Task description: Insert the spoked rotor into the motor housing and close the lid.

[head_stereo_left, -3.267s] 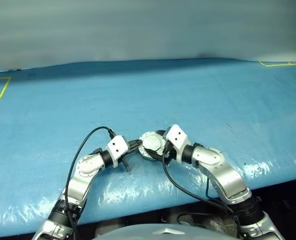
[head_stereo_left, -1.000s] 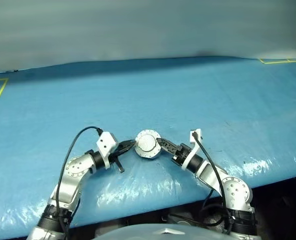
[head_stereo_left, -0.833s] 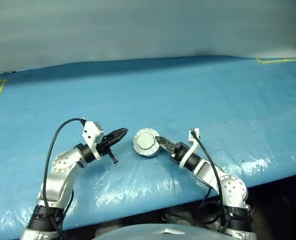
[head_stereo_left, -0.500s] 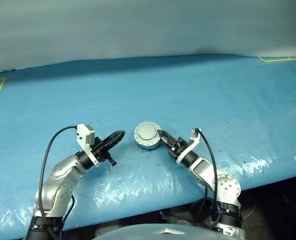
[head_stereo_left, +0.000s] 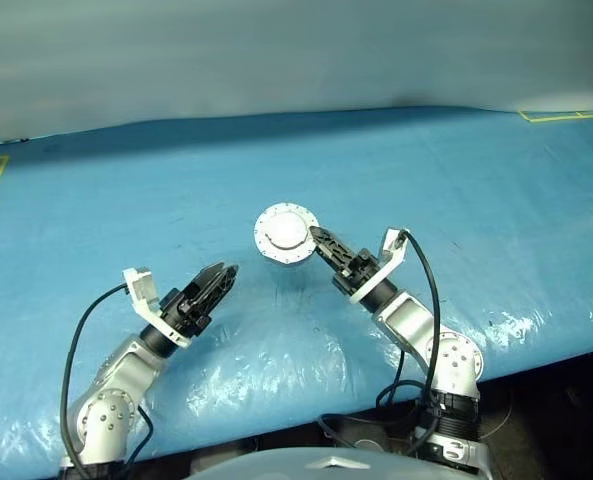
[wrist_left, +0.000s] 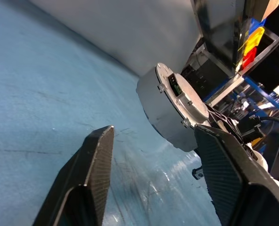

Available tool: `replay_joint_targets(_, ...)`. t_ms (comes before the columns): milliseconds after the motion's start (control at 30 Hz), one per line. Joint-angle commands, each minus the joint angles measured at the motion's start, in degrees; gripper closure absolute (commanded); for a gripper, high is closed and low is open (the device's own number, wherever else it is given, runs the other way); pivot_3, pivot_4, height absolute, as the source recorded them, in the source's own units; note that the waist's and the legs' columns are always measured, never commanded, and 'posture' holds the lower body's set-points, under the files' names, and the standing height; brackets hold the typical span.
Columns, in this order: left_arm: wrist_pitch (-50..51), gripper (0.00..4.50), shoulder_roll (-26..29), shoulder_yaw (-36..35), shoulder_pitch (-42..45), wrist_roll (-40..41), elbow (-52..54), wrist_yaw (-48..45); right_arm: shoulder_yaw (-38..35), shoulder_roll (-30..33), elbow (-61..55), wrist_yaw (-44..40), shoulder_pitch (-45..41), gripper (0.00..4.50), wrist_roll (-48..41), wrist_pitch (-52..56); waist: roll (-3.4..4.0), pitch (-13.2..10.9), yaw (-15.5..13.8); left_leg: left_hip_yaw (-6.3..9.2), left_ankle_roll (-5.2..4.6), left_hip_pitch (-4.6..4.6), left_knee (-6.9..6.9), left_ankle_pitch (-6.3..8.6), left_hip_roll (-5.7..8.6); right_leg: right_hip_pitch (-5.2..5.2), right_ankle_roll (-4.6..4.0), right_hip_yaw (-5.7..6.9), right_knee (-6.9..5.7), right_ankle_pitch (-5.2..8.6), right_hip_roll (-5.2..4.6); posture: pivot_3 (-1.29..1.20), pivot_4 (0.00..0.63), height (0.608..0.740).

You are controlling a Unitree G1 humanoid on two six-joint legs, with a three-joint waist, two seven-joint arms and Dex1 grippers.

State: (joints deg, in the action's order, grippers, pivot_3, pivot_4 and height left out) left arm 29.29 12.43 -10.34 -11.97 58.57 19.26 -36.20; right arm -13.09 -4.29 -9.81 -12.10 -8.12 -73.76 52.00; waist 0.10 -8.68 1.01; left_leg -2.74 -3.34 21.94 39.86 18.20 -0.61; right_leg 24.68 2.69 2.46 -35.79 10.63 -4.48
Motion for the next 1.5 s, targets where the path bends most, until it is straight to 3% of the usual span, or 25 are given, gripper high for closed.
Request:
replay_joint_targets(33, 0.9, 0.11, -1.7, -0.9, 0.6, 5.6, 3.3, 0.6, 1.9, -0.7, -4.0, -1.4, -1.8, 3.33, -3.9, -0.1, 0.00, 0.0, 0.0, 0.00, 0.01, 0.00, 0.00, 0.00, 0.00, 0.00, 0.00, 0.00, 0.00, 0.00, 0.00, 0.00, 0.150, 0.740)
replay_joint_targets(467, 5.3, 0.02, -6.4, 4.1, 3.7, 7.4, -0.4, 6.7, 4.7, 2.3, -5.8, -1.0, -2.8, 3.33, -5.2, 0.8, -0.03, 0.0, 0.0, 0.01, 0.01, -0.01, 0.00, -0.01, 0.08, -0.02, 0.00, -0.01, 0.00, 0.00, 0.01, 0.00, 0.150, 0.740)
replay_joint_targets(1033, 4.6, 0.02, -13.2, 2.9, 10.0, 7.2, -8.5, 8.7, 6.5, 3.9, -5.9, 1.4, -2.6, 3.33, -5.1, 0.1, -0.16, -0.1, -0.2, 0.01, 0.01, 0.00, 0.01, -0.01, 0.11, -0.03, 0.06, -0.02, 0.01, -0.04, 0.03, 0.00, 0.150, 0.740)
replay_joint_targets(1133, 5.2, 0.59, -12.9, 3.0, 9.5, 7.2, -8.8, 7.3, 6.4, 3.9, -5.9, 1.5, -2.5, 3.33, -5.2, 0.0, -0.16, -0.1, -0.2, 0.01, 0.00, 0.00, 0.01, -0.01, 0.11, -0.03, 0.05, -0.02, 0.02, -0.04, 0.03, 0.00, 0.150, 0.740)
replay_joint_targets(1233, 4.4, 1.52, -13.0, 2.7, 10.1, 5.5, -9.6, 8.6, 6.6, 3.9, -5.8, 1.5, -2.3, 3.33, -5.2, 0.1, -0.17, -0.1, -0.2, 0.00, 0.00, 0.00, 0.01, -0.01, 0.11, -0.04, 0.02, -0.03, 0.02, -0.02, 0.02, 0.00, 0.150, 0.740)
replay_joint_targets(1300, 2.7, 1.74, -13.8, 2.2, 10.0, 5.3, -9.4, 7.3, 6.9, 3.7, -5.6, 1.4, -2.1, 3.33, -4.8, 0.1, -0.20, -0.1, -0.3, 0.01, 0.00, 0.00, 0.02, -0.01, 0.11, -0.04, 0.03, -0.02, 0.02, -0.02, 0.02, 0.00, 0.150, 0.740)
replay_joint_targets(1500, 3.8, 1.75, -14.2, 2.1, 10.6, 7.1, -8.7, 8.2, 7.9, 2.8, -4.8, 2.8, -2.2, 3.33, -3.6, -0.1, -0.22, -0.1, -0.3, 0.01, 0.00, 0.00, 0.02, -0.01, 0.10, -0.04, 0.05, -0.02, 0.02, -0.04, 0.03, 0.00, 0.150, 0.740)
